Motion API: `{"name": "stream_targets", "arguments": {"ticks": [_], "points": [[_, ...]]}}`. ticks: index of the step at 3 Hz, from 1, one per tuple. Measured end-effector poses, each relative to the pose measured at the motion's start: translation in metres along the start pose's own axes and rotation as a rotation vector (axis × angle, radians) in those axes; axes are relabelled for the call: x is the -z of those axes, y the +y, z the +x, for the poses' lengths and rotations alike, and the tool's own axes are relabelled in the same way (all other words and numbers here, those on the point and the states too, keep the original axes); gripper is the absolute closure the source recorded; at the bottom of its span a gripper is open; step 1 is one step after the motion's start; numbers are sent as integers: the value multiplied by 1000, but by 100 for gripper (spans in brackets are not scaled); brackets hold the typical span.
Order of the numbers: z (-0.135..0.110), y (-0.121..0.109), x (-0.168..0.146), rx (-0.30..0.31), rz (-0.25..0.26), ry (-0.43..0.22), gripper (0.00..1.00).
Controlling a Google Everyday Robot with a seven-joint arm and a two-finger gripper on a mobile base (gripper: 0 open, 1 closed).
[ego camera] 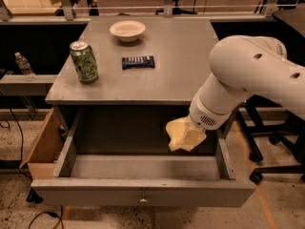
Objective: Place sponge into top drawer
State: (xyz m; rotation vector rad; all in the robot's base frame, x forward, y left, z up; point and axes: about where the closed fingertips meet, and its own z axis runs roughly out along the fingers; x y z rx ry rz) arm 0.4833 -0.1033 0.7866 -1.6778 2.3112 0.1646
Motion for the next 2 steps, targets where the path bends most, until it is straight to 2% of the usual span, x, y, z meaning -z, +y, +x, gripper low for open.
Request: {"name": "stream_targets", "arguments": {"ticks": [1, 2], "points": [[0, 1, 0, 2, 1, 1, 12], [-1, 2, 1, 4, 1, 2, 0]]}}
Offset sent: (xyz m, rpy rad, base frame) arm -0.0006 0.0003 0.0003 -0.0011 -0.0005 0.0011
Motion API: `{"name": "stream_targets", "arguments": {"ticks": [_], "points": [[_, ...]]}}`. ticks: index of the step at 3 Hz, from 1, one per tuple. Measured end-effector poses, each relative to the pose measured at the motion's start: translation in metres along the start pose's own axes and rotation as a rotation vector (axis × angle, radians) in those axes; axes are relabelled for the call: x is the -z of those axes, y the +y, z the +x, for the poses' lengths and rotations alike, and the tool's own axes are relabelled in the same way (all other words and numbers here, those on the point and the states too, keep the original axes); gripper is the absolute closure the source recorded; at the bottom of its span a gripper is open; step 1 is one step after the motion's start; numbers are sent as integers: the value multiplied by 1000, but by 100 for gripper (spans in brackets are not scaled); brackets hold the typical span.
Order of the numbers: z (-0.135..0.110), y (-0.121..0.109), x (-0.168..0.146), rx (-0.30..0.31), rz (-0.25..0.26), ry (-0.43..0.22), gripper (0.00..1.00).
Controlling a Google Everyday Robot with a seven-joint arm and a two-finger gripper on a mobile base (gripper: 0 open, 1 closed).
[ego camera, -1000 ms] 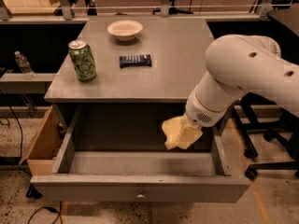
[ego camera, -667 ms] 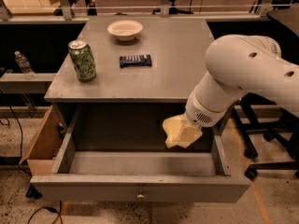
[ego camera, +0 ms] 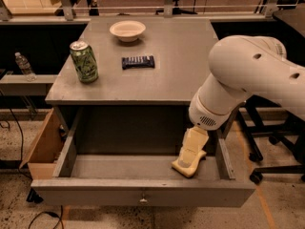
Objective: Place sponge into top drawer
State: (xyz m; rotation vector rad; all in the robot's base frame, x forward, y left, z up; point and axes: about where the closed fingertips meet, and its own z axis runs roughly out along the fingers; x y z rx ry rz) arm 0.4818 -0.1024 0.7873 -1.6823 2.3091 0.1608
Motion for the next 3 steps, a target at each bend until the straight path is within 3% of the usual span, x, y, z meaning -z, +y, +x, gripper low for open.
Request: {"name": "stream_targets", "arguments": {"ticks": [2, 3], "points": [[4, 1, 12, -5, 14, -6, 0], [11, 1, 37, -18, 59, -7, 0]]}}
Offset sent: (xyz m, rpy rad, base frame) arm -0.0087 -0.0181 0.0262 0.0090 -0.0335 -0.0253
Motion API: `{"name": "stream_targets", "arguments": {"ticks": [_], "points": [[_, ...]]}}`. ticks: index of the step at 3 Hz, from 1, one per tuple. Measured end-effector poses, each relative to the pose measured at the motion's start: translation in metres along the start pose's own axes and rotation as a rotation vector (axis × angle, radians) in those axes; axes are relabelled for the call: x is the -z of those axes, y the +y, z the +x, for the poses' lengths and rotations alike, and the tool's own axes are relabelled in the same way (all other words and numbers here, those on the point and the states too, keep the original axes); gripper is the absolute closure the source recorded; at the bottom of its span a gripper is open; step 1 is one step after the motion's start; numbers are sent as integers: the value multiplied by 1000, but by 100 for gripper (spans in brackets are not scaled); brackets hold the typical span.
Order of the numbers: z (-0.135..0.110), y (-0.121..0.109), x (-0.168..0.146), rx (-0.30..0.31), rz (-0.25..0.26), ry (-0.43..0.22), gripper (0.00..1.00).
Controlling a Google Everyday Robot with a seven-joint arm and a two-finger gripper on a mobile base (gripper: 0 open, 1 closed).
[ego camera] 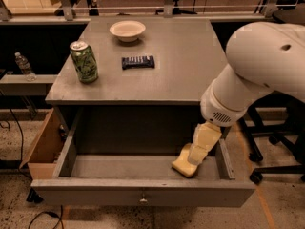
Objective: Place sponge into top drawer
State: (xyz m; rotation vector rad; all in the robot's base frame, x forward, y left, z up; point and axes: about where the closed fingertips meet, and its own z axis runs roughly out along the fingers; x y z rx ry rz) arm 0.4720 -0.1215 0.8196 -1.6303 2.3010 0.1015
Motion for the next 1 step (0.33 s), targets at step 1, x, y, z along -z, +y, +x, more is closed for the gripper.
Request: {"name": "stream_targets", "arguments": {"ticks": [1], "points": [[0, 0, 1, 1, 1, 0, 0]]}}
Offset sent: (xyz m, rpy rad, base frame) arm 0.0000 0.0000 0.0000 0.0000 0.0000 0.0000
